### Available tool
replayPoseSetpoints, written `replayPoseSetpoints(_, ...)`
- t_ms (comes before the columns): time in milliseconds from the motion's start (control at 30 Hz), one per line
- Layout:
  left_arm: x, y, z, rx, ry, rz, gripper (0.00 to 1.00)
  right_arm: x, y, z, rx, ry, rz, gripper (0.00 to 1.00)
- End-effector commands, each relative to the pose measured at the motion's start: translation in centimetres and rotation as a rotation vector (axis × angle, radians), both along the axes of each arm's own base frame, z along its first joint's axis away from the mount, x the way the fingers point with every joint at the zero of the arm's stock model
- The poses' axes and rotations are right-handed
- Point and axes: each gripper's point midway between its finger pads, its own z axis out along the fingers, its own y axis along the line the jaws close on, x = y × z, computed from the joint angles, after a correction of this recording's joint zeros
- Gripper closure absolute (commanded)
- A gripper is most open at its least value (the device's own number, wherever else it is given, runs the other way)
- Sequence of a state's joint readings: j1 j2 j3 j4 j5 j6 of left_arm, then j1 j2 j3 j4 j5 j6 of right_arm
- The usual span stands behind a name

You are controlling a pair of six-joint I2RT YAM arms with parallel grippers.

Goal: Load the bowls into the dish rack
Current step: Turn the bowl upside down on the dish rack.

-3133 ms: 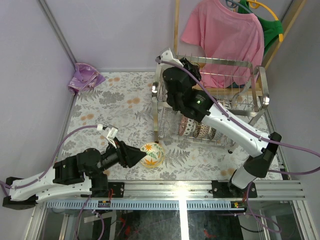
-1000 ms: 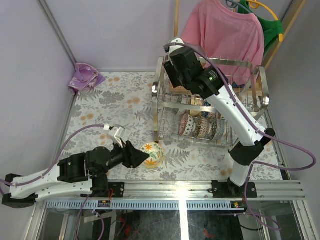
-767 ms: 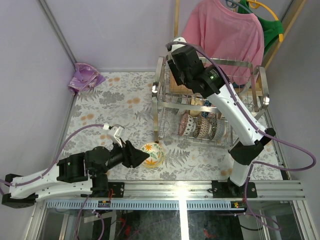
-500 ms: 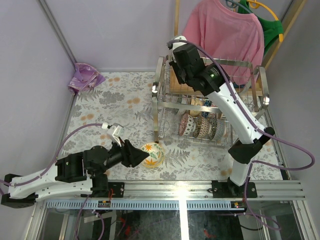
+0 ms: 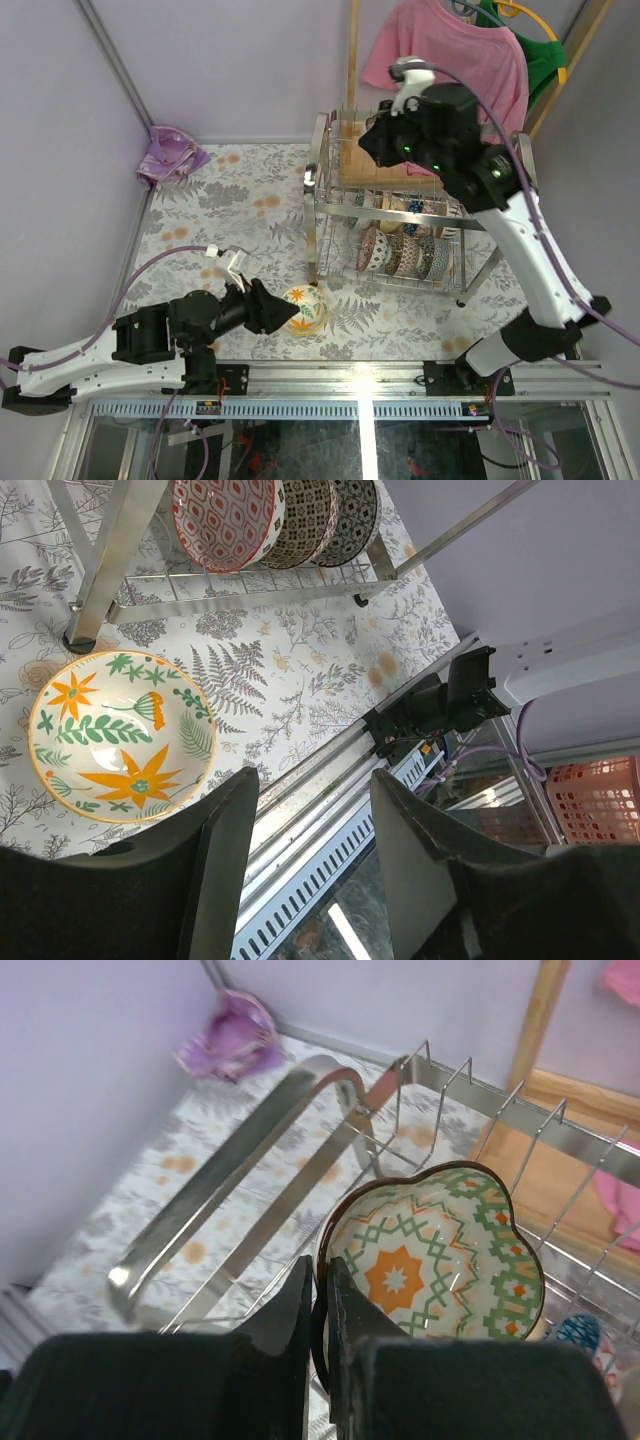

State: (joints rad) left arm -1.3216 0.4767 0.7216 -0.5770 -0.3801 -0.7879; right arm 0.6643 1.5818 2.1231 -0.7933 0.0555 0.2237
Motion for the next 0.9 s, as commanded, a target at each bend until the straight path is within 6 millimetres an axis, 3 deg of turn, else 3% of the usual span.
replayPoseSetpoints(0, -0.3, -0.5, 1.3, -0.040, -0.003, -0.022, 0.52, -2.7, 0.9, 6.8, 0.367, -0.097, 0.169, 1.00)
replayPoseSetpoints(167, -0.4, -0.7, 1.4, -0.043, -0.003, -0.028, 0.52, -3.3, 0.7, 7.8, 0.687, -0.033, 0.261, 1.00)
replayPoseSetpoints(400, -0.4, -0.7, 1.4, -0.044, -0.006, -0.032, 0.52, -2.8, 1.3, 7.6, 0.953, 0.024, 0.320, 1.00)
replayPoseSetpoints(700, -0.4, -0.5, 1.4, -0.048, -0.015, -0.030, 0.52, -1.6, 0.5, 8.1, 1.142, 0.002, 0.292, 1.00)
replayPoseSetpoints(867, -0.4, -0.4, 1.3, -0.051, -0.017, -0.030, 0.53, -0.8, 0.2, 6.6, 1.230, 0.048, 0.261, 1.00)
